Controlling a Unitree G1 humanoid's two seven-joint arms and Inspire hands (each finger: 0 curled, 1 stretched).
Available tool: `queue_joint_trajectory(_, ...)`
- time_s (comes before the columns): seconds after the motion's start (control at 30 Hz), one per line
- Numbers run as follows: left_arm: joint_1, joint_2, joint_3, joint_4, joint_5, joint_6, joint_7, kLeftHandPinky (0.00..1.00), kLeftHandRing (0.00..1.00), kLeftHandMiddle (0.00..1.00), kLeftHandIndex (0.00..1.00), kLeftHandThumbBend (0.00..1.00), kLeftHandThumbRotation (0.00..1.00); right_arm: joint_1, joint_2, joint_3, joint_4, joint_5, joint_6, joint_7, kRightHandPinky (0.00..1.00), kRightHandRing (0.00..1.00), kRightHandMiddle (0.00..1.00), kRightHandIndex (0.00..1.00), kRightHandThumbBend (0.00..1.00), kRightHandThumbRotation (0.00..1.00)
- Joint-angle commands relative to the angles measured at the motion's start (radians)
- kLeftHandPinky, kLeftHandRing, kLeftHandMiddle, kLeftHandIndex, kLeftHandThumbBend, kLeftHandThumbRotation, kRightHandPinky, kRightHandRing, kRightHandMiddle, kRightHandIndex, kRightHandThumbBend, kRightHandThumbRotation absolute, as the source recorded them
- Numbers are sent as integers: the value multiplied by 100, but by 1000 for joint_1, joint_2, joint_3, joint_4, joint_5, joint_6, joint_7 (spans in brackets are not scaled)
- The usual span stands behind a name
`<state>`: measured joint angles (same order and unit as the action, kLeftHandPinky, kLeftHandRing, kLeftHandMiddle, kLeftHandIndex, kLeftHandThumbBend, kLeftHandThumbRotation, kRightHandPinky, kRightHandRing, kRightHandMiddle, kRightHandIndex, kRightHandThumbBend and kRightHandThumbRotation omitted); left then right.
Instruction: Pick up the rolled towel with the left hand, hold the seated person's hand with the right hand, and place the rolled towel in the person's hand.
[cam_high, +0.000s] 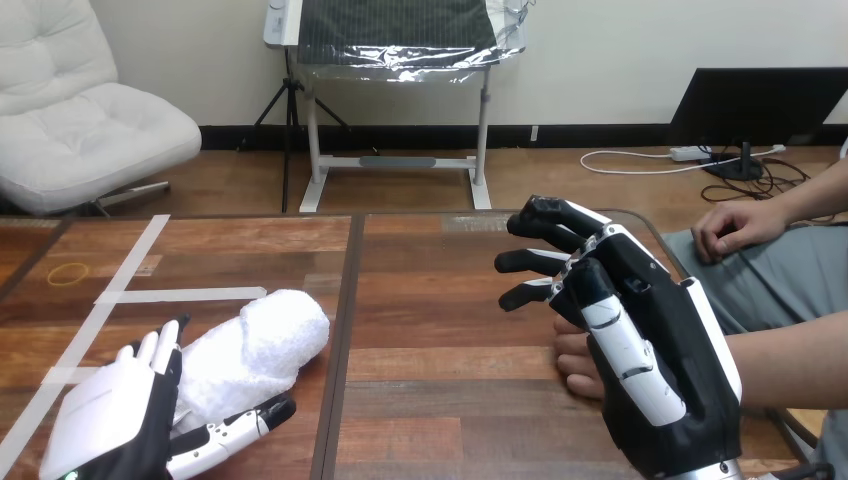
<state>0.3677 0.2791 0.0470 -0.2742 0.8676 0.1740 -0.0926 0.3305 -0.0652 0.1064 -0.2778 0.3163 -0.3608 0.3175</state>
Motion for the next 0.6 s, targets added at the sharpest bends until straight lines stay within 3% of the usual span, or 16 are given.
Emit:
queue_joint_trajectory(0.0, -76, 28, -20, 18, -17, -31, 41, 100, 100, 100, 100, 100, 92, -64, 16, -14, -4, 11, -20, 3, 51, 66, 76, 74, 44, 53)
queue_joint_trajectory(0.37, -91, 26, -28, 64, -55, -72, 107, 100, 99, 100, 100, 100, 91, -68, 13, -17, -4, 7, -18, 3, 51, 65, 75, 73, 45, 52)
queue_joint_trajectory(0.57, -106, 28, -43, 87, -37, -65, 137, 99, 98, 100, 100, 100, 90, -73, 7, -19, -1, 2, -20, 8, 51, 66, 76, 73, 43, 53)
